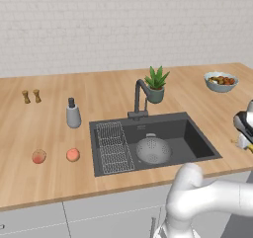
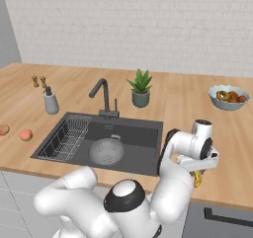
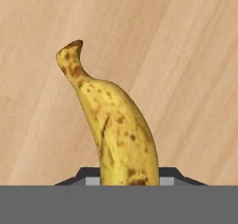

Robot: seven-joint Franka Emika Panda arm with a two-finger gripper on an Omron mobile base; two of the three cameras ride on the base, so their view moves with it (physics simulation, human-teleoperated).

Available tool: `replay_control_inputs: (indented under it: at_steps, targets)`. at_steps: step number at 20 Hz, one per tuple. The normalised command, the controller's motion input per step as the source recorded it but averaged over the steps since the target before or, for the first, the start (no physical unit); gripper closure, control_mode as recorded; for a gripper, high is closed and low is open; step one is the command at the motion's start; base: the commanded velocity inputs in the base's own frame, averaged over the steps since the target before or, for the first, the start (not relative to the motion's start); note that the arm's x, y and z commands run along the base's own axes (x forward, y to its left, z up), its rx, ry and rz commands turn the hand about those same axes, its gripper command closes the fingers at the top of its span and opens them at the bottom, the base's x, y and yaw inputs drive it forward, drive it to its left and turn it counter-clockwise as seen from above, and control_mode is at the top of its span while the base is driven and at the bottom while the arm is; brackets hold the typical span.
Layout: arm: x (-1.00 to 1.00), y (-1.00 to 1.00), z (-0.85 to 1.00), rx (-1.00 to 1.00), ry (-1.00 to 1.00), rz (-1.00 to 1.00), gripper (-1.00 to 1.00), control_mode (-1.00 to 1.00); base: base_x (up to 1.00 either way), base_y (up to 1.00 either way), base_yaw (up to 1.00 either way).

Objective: Put the colander in the sink, put the peach, banana, peach in the colander, and turn on the sink faucet and pour water over the colander.

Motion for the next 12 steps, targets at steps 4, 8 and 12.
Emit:
replay_control_inputs:
  at_steps: [4, 8, 12]
  targets:
    - [0.18, 0.22, 0.56, 0.03, 0.02, 0.26, 1.00, -1.00, 0.00, 0.00, 0.00]
    - [0.41, 0.00, 0.76, 0.06, 0.00, 0.21, 1.00, -1.00, 0.00, 0.00, 0.00]
    - [0.69, -0.03, 0.58, 0.06, 0.00, 0.12, 1.00, -1.00, 0.00, 0.00, 0.00]
